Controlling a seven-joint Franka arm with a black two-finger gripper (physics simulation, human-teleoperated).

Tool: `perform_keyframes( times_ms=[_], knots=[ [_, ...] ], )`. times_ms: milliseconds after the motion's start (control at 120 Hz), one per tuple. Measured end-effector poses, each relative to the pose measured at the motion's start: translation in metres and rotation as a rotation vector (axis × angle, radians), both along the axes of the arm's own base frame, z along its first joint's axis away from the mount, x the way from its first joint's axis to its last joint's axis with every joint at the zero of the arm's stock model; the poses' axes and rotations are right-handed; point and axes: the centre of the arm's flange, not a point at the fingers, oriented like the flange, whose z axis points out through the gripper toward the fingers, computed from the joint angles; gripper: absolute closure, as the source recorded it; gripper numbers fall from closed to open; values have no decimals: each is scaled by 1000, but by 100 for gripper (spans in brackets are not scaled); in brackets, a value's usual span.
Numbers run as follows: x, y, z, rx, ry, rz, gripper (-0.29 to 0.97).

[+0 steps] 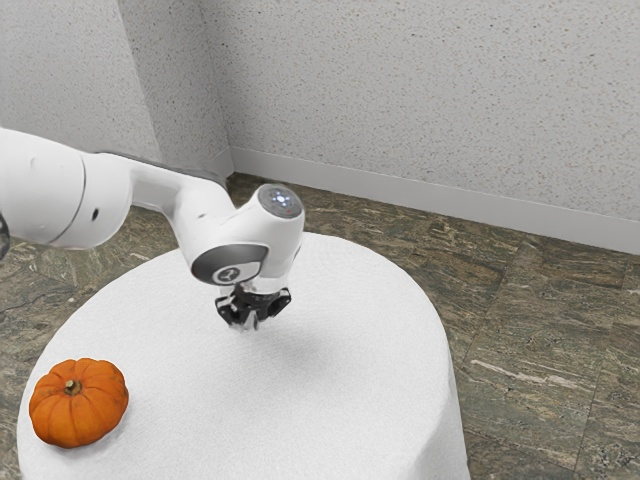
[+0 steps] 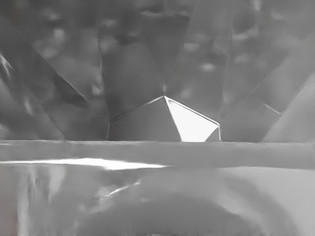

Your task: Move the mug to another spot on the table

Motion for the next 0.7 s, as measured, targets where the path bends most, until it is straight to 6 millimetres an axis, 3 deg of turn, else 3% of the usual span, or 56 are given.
perform_keyframes(
  times_ms=[267, 542, 700],
  knots=[
    [-1, 0, -19, -5, 4, 64, 63],
    [-2, 0, -26, -11, -2, 106, 30],
    [2, -5, -20, -15, -22, 112, 14]
  ],
)
